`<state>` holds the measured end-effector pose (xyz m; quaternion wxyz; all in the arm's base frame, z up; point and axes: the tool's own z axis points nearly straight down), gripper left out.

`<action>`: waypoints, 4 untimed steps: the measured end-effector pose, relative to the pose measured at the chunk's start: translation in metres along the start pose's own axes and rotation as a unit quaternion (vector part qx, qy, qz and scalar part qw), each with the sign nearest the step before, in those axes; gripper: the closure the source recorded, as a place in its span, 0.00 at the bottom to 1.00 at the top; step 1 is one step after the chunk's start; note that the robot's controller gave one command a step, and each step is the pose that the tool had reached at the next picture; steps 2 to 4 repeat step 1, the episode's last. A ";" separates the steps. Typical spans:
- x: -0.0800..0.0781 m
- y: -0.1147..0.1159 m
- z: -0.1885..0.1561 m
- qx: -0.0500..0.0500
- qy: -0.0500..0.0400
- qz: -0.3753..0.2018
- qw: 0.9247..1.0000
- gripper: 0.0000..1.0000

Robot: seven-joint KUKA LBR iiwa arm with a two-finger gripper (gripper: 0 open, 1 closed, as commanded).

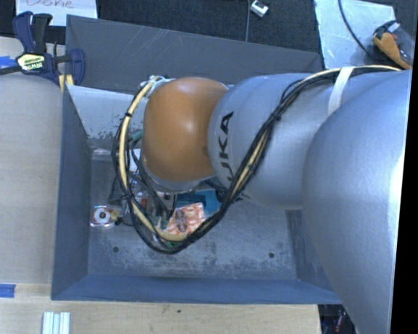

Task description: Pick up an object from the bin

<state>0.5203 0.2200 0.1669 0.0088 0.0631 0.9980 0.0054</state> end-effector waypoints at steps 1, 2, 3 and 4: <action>-0.001 0.000 -0.010 -0.001 -0.002 0.001 1.000 1.00; -0.001 0.000 -0.010 -0.001 -0.002 0.001 1.000 1.00; -0.001 0.000 -0.010 -0.001 -0.002 0.001 1.000 1.00; -0.001 0.000 -0.010 -0.001 -0.002 0.001 1.000 1.00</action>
Offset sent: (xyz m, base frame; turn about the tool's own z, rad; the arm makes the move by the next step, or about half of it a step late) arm 0.0011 0.0000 0.0255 0.0007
